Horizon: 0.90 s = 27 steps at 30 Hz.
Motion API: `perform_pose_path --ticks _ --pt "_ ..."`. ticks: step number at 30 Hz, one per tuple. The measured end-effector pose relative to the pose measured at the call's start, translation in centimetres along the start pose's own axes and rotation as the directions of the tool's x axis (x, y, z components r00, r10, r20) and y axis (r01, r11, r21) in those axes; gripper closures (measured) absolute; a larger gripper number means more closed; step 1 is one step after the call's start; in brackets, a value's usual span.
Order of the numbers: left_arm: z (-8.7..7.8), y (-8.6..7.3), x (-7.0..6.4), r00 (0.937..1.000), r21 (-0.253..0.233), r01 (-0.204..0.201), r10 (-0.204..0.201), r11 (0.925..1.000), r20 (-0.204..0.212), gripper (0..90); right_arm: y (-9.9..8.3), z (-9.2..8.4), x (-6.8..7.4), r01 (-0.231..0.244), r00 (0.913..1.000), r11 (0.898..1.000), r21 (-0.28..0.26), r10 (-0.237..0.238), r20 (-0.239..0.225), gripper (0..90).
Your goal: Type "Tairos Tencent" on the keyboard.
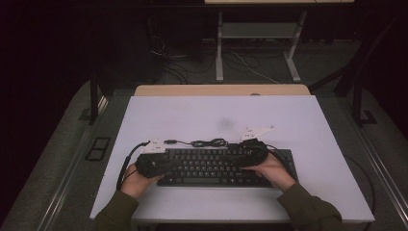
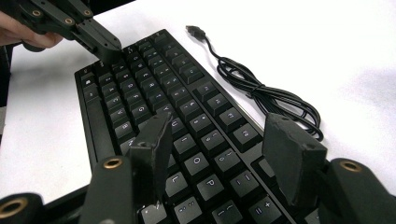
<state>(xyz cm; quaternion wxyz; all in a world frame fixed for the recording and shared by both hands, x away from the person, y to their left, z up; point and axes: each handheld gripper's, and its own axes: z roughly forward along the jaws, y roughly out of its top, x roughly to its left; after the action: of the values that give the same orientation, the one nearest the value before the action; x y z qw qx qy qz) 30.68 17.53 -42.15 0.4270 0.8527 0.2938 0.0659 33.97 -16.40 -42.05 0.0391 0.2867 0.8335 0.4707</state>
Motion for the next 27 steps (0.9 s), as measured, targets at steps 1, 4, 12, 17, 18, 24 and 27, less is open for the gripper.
perform_pose_path --ticks 1,4,12,17,18,24,27 --pt "0.1 0.0 0.0 1.0000 0.008 -0.008 0.008 0.9999 0.001 88.9 0.0 0.0 0.0 0.000 1.0000 1.000 0.000 0.000 0.000 42.0" --pt "0.3 -0.1 -0.1 0.9999 0.024 -0.015 0.015 0.9996 0.002 88.9 0.0 0.0 0.0 0.000 1.0000 1.000 0.000 0.000 0.000 42.0" --pt "0.8 -0.1 0.0 0.9999 0.045 -0.014 0.014 0.9989 -0.003 88.9 0.0 0.0 0.0 0.000 1.0000 1.000 -0.002 0.000 0.001 42.0" --pt "1.3 -0.1 0.0 0.9996 0.066 -0.027 0.027 0.9974 0.001 88.9 0.0 0.0 0.0 0.002 1.0000 1.000 0.001 -0.002 0.001 42.0" --pt "1.3 -0.1 0.0 0.9996 0.066 -0.029 0.029 0.9974 0.001 88.9 0.0 0.0 0.0 0.002 1.0000 1.000 0.001 -0.002 0.001 42.0" --pt "1.4 -0.2 0.0 0.9996 0.065 -0.028 0.028 0.9975 0.000 88.9 0.0 0.0 0.0 0.001 1.0000 1.000 0.000 -0.001 0.001 42.0" --pt "1.5 -0.2 0.0 0.9993 0.080 -0.036 0.036 0.9962 -0.003 88.9 0.0 0.0 0.0 0.001 1.0000 1.000 -0.001 -0.001 0.001 42.0"
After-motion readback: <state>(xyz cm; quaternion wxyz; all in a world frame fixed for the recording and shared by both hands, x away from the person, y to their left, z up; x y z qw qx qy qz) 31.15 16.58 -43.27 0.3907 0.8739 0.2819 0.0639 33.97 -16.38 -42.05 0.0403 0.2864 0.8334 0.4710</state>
